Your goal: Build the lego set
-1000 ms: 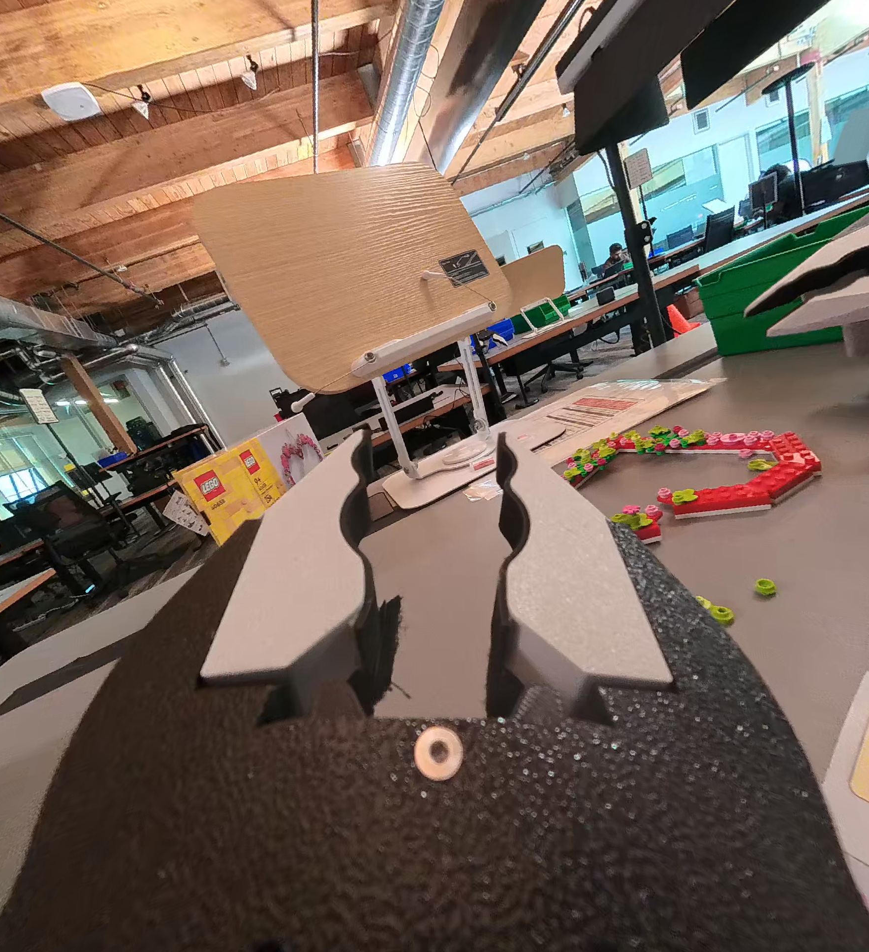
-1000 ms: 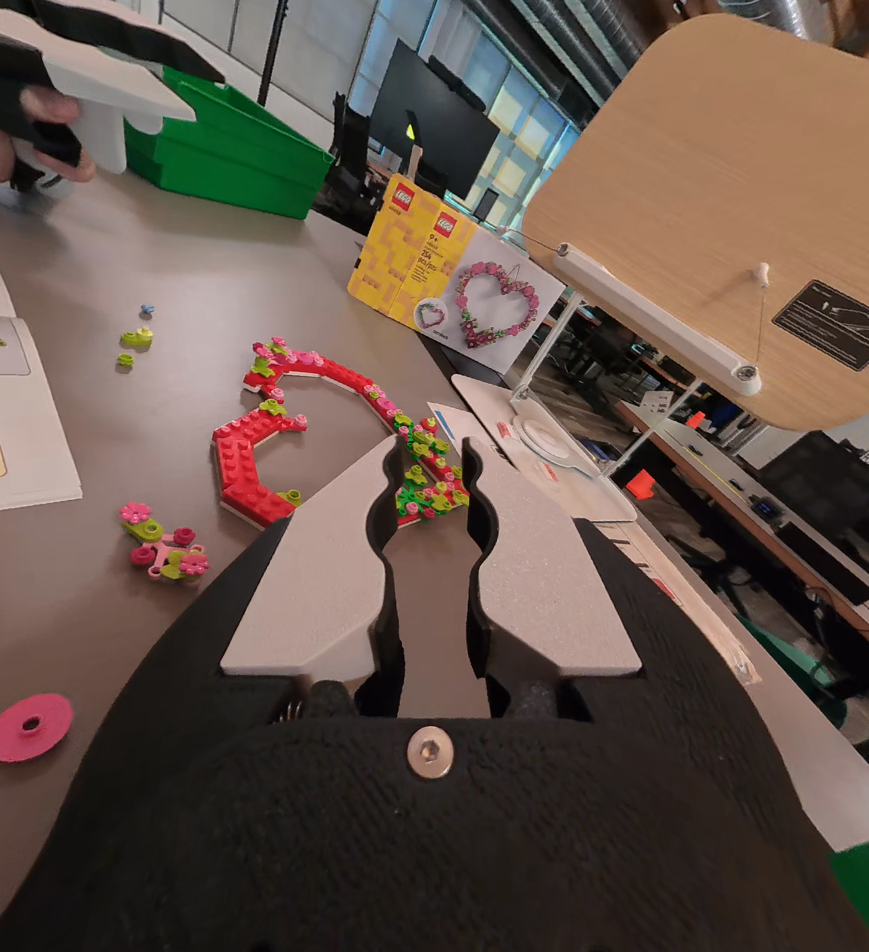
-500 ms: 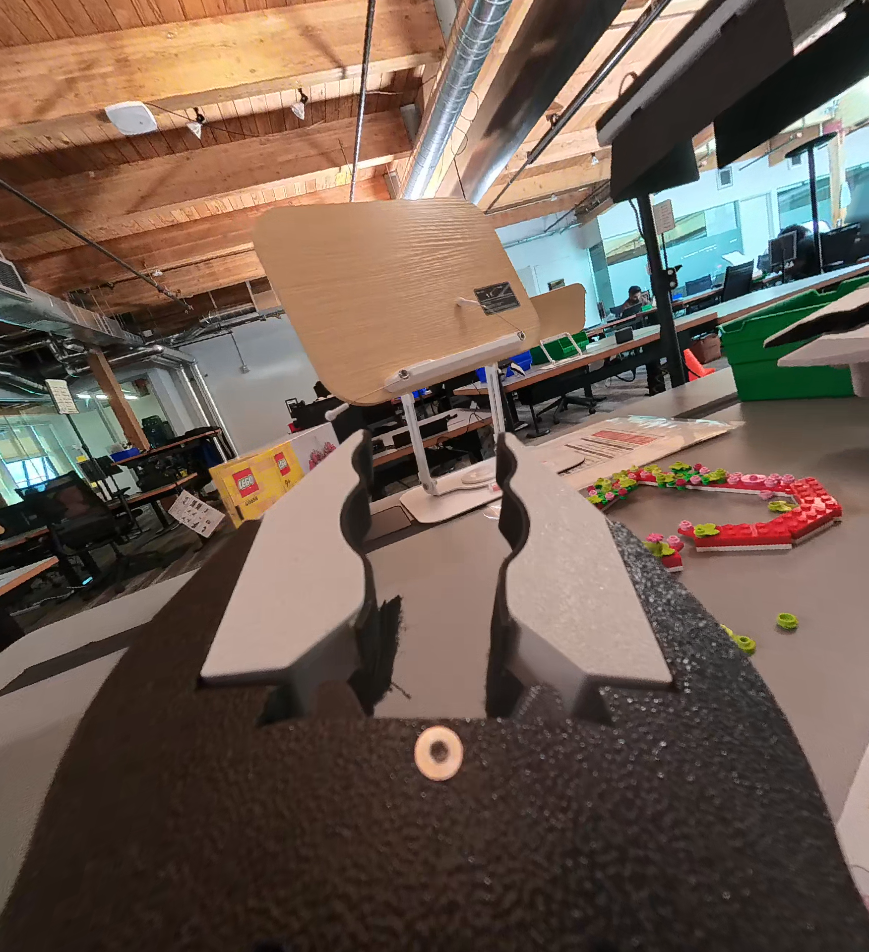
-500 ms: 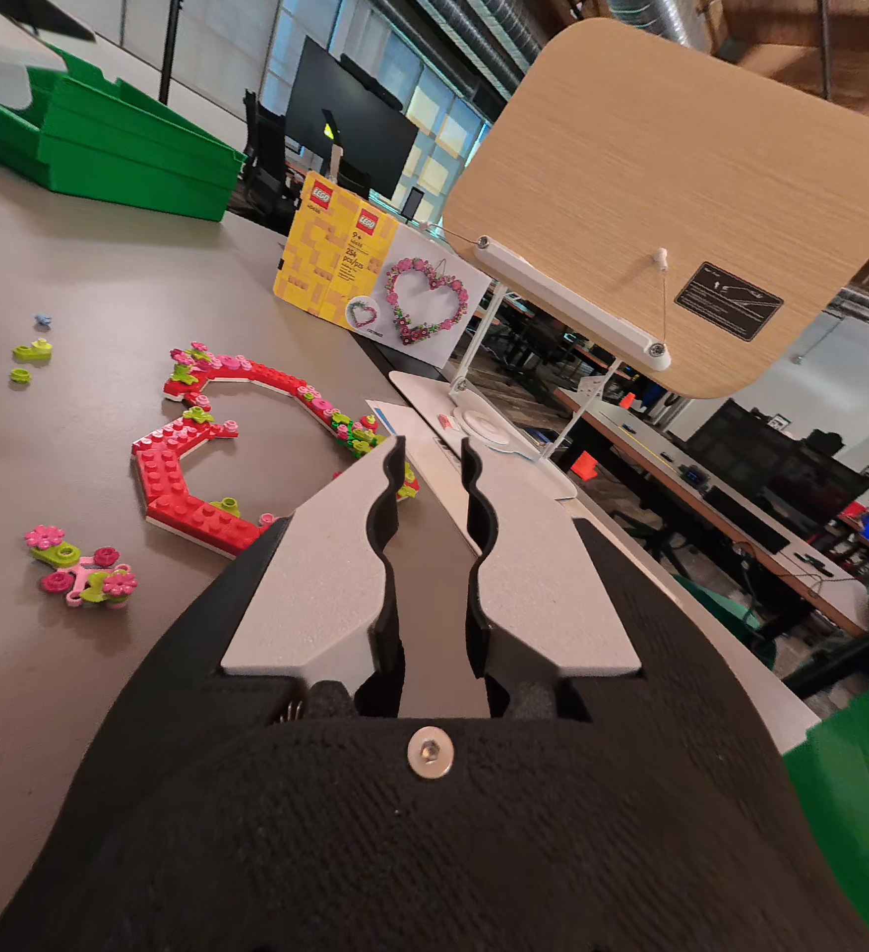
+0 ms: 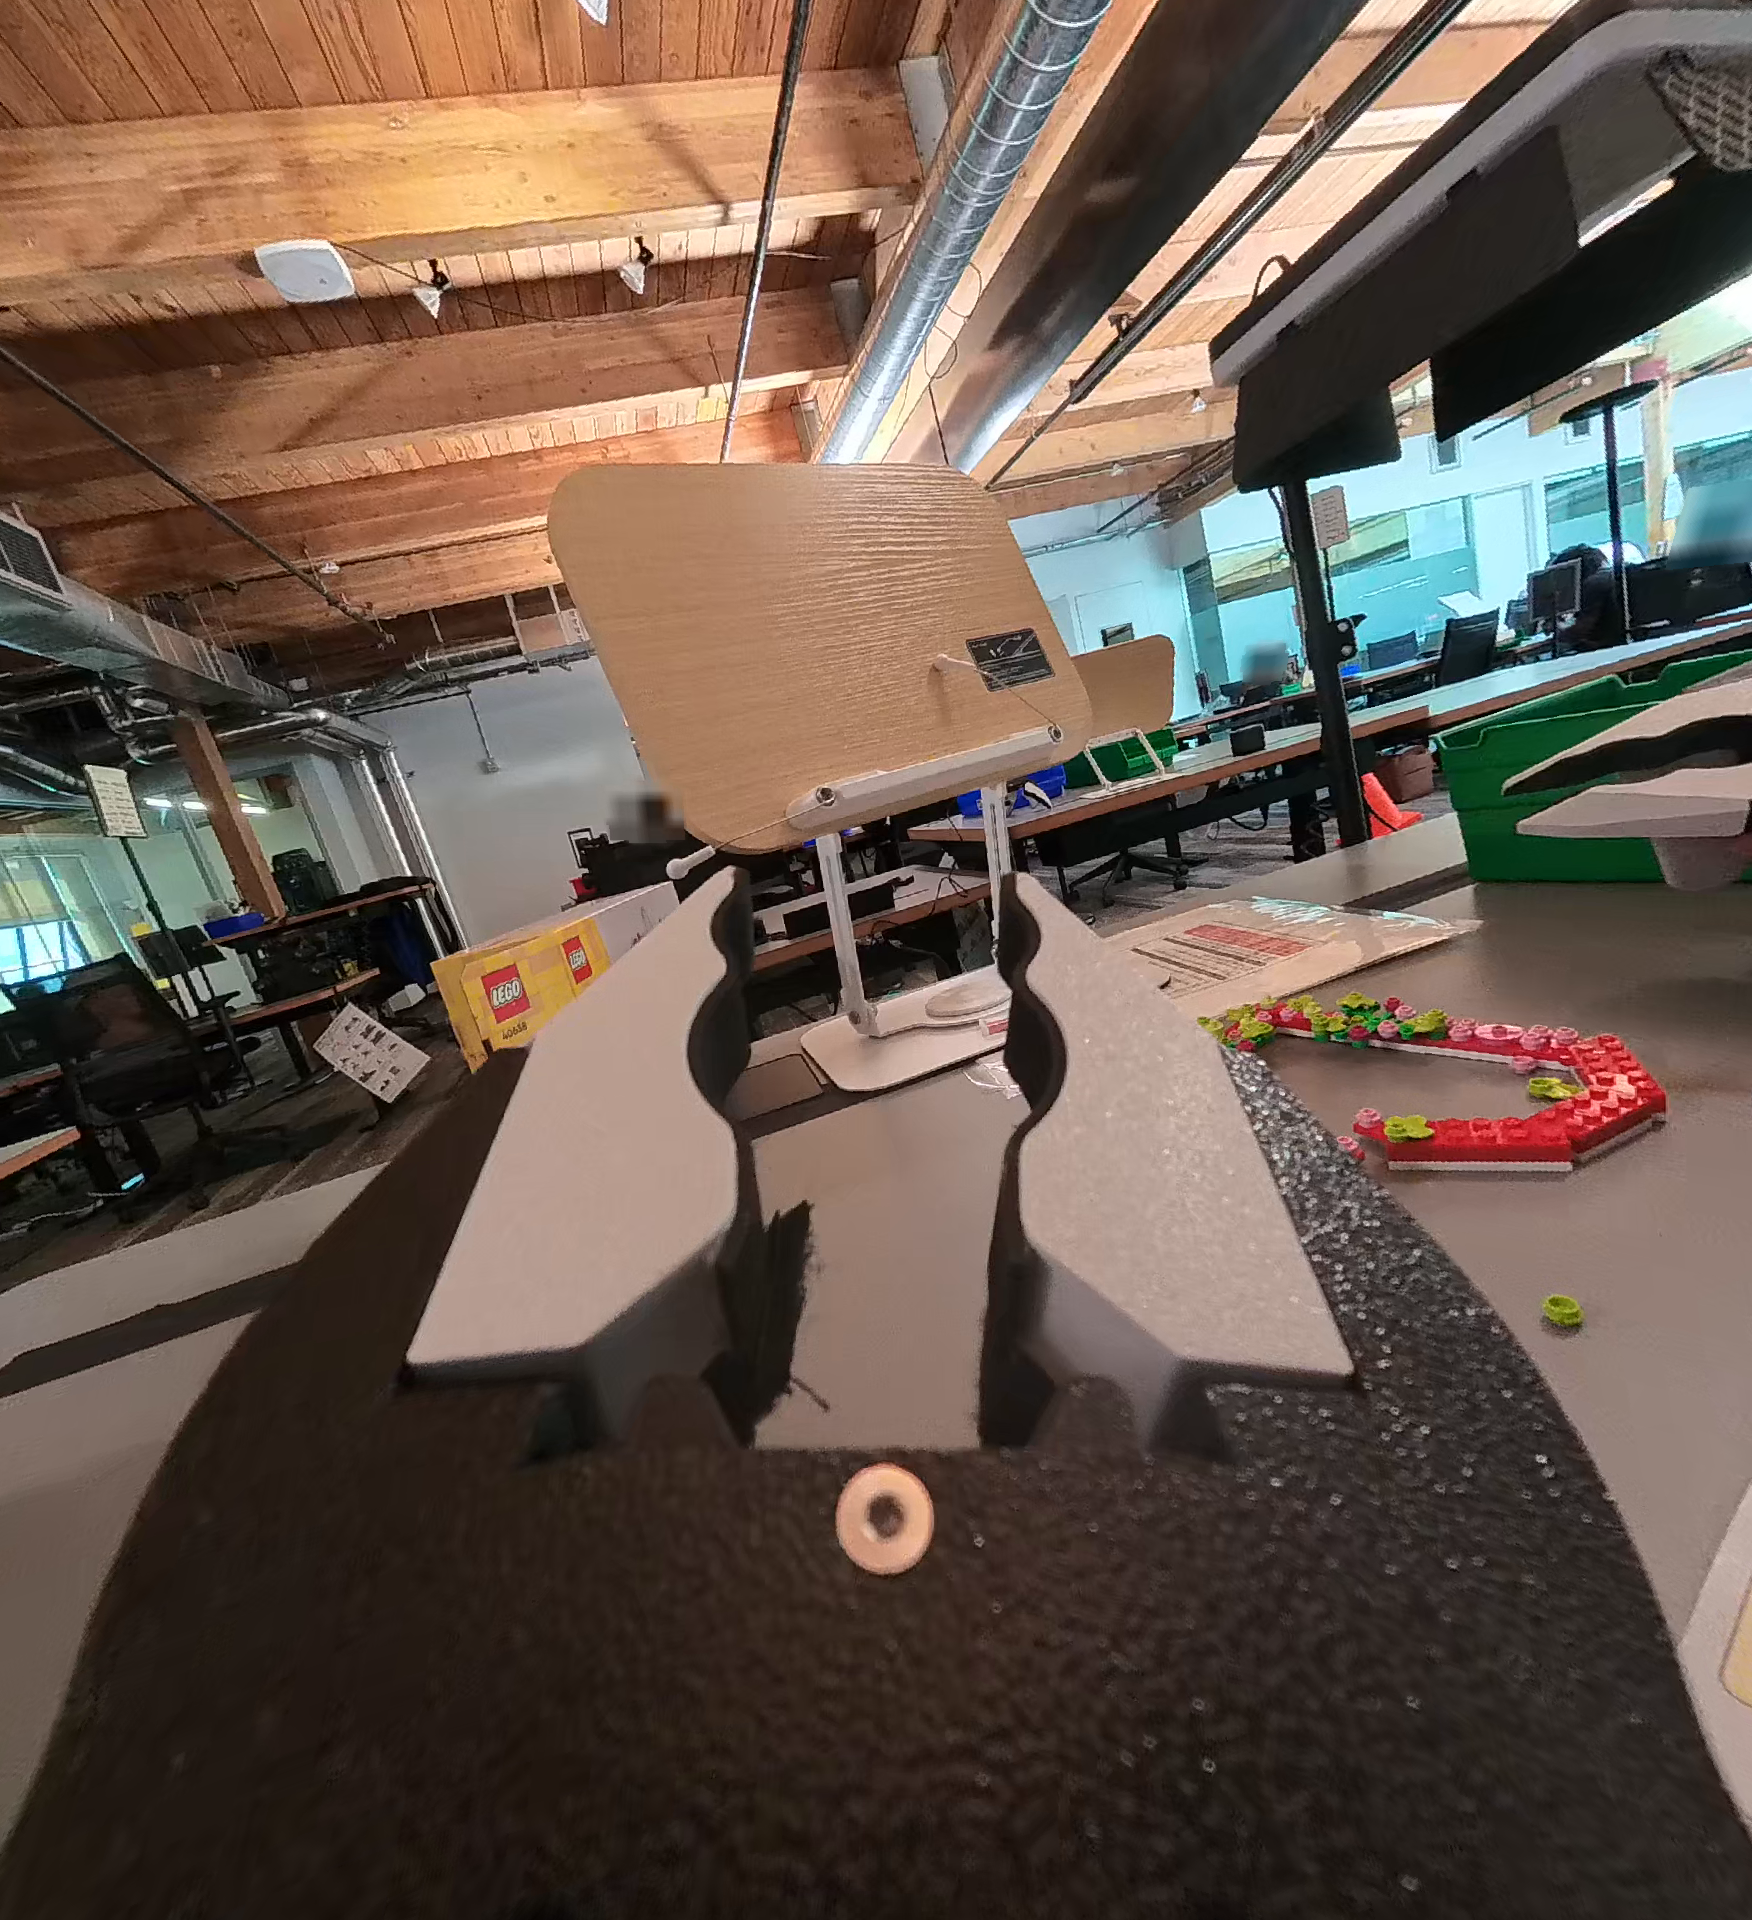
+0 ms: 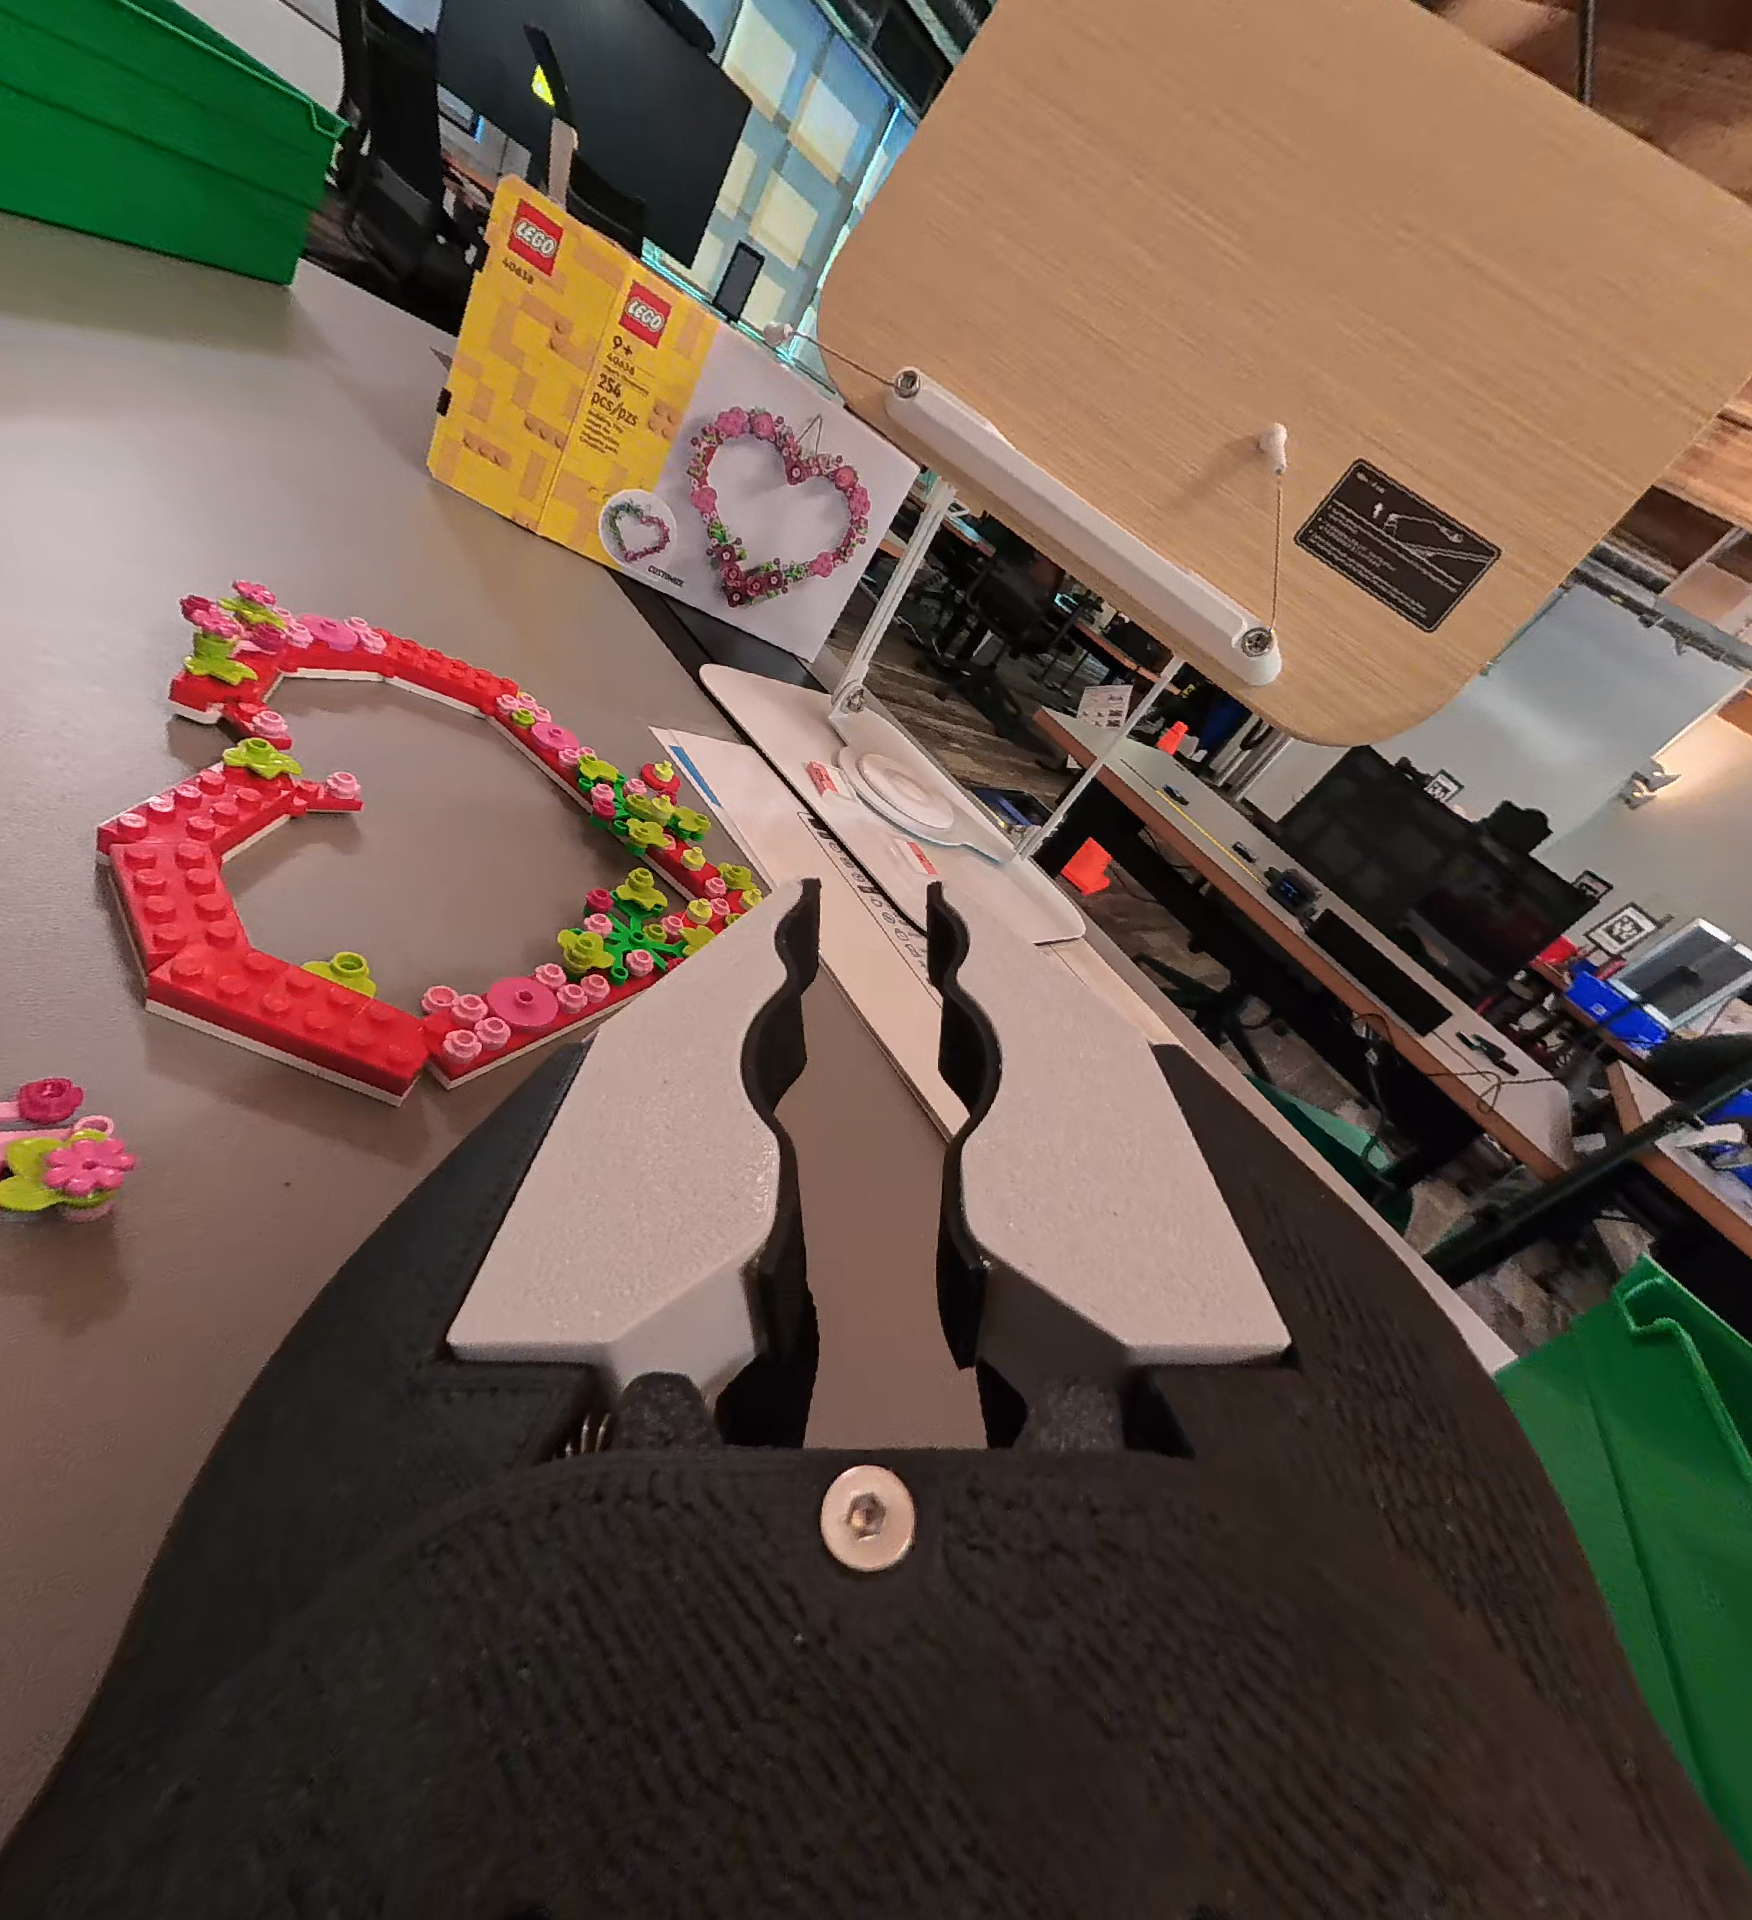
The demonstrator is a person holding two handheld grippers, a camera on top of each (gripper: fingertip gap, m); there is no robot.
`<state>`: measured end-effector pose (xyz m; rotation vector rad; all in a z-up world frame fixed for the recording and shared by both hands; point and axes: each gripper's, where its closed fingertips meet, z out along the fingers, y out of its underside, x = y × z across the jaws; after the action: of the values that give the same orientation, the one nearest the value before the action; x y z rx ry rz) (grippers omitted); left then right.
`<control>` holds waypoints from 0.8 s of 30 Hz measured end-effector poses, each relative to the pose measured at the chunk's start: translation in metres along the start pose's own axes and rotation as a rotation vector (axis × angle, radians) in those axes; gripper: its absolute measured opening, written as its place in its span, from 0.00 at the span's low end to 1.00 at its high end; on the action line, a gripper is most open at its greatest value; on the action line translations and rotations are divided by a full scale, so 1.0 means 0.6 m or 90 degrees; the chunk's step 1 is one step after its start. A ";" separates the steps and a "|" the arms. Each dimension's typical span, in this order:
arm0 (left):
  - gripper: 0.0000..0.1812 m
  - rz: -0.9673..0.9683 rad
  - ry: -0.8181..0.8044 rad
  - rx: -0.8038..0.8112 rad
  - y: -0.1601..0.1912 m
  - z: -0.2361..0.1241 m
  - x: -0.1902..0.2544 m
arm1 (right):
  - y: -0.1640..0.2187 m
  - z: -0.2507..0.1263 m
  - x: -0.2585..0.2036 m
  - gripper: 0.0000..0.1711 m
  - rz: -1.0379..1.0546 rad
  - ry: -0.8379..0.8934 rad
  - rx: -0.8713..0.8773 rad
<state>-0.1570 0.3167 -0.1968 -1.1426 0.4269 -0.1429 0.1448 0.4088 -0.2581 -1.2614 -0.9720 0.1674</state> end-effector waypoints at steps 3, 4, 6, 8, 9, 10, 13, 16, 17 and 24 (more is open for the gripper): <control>0.25 0.003 0.000 -0.002 0.001 0.001 0.000 | -0.001 0.000 0.000 0.11 -0.003 0.001 0.002; 0.25 0.004 0.000 -0.001 0.000 0.001 0.000 | -0.001 0.000 0.000 0.11 -0.003 0.001 0.003; 0.25 0.005 0.000 -0.002 0.001 0.001 0.000 | -0.001 0.000 0.001 0.11 -0.001 0.002 0.003; 0.25 0.004 0.001 -0.003 0.002 0.001 0.001 | -0.001 -0.001 0.002 0.11 0.001 0.003 0.005; 0.24 0.004 0.002 -0.003 0.002 0.002 0.001 | -0.001 -0.001 0.002 0.11 -0.002 0.002 0.004; 0.24 0.003 0.005 -0.003 0.003 0.002 0.002 | 0.000 -0.001 0.002 0.11 -0.009 0.004 0.001; 0.24 0.003 0.004 -0.009 0.006 0.003 0.003 | -0.001 0.001 -0.002 0.11 -0.025 0.002 -0.001; 0.23 0.005 0.004 -0.016 0.008 0.004 0.003 | -0.001 0.000 -0.002 0.11 -0.029 0.003 -0.002; 0.23 0.007 0.003 -0.017 0.008 0.004 0.004 | 0.000 0.000 -0.002 0.11 -0.028 0.004 -0.002; 0.21 0.012 0.001 -0.024 0.010 0.004 0.002 | 0.000 0.000 0.000 0.11 -0.023 0.005 -0.002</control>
<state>-0.1555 0.3205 -0.2018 -1.1750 0.4429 -0.1190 0.1449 0.4087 -0.2583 -1.2452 -0.9874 0.1329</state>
